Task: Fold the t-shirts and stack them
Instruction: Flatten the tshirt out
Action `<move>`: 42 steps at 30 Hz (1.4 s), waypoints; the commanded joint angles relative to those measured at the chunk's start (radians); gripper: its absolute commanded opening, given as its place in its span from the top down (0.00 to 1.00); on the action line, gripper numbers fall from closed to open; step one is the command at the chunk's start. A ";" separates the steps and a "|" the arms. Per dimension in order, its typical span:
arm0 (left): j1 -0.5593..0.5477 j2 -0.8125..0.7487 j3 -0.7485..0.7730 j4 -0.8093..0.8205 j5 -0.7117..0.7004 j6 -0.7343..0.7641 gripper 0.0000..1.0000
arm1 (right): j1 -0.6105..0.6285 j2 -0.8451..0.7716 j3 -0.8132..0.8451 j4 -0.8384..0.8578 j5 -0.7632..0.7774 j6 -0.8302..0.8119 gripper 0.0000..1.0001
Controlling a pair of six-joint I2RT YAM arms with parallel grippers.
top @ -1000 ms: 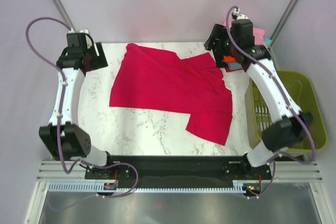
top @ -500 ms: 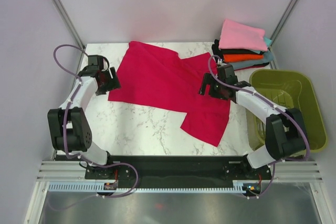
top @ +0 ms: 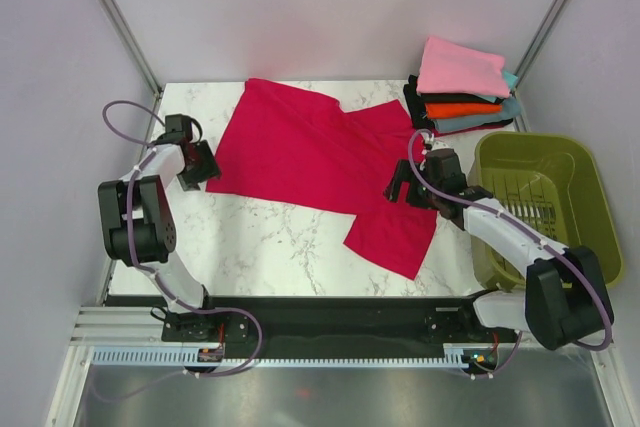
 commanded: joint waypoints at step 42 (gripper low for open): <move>-0.020 -0.762 -0.266 -0.246 0.015 -0.059 0.93 | 0.113 -0.240 -0.366 -0.083 0.035 0.195 0.02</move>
